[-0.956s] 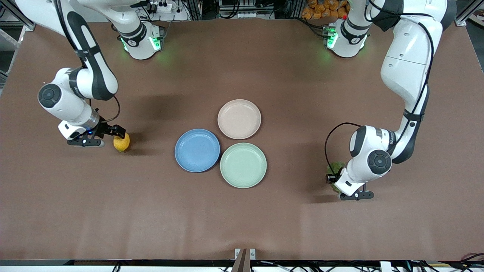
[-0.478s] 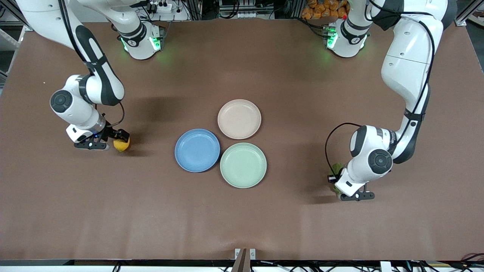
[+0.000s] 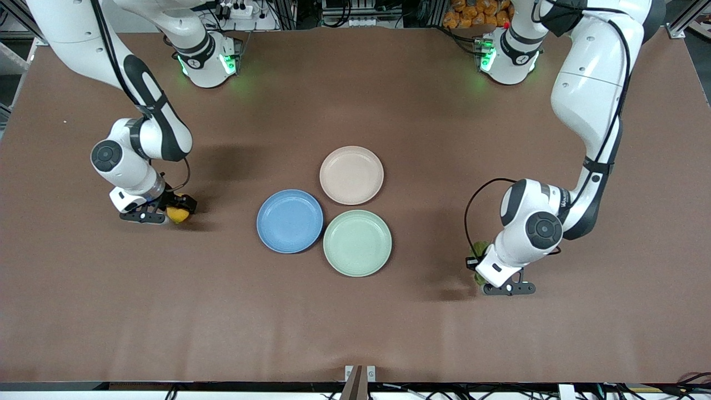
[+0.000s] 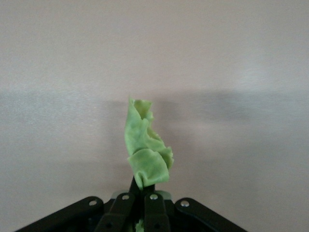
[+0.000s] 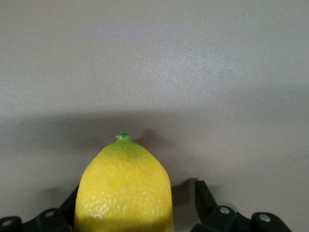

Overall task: Place lemon and lettuce in plates
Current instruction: 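Close the right gripper on the lemon while the left gripper grasps lettuce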

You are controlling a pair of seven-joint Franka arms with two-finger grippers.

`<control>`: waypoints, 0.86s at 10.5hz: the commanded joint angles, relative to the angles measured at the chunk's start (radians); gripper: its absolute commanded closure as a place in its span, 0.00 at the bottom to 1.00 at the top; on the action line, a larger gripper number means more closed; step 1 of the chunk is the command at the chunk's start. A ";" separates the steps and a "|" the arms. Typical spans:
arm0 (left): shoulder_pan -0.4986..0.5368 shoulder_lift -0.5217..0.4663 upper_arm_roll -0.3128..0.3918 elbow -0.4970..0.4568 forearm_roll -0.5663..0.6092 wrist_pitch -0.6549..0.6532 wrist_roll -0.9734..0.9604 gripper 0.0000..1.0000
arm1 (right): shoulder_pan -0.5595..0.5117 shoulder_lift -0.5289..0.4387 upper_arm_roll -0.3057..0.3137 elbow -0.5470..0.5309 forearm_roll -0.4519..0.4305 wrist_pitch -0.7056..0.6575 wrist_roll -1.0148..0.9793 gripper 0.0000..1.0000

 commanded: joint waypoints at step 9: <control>-0.184 -0.162 -0.150 -0.205 0.020 -0.052 -0.405 1.00 | -0.015 -0.065 0.084 0.138 0.013 -0.260 0.038 1.00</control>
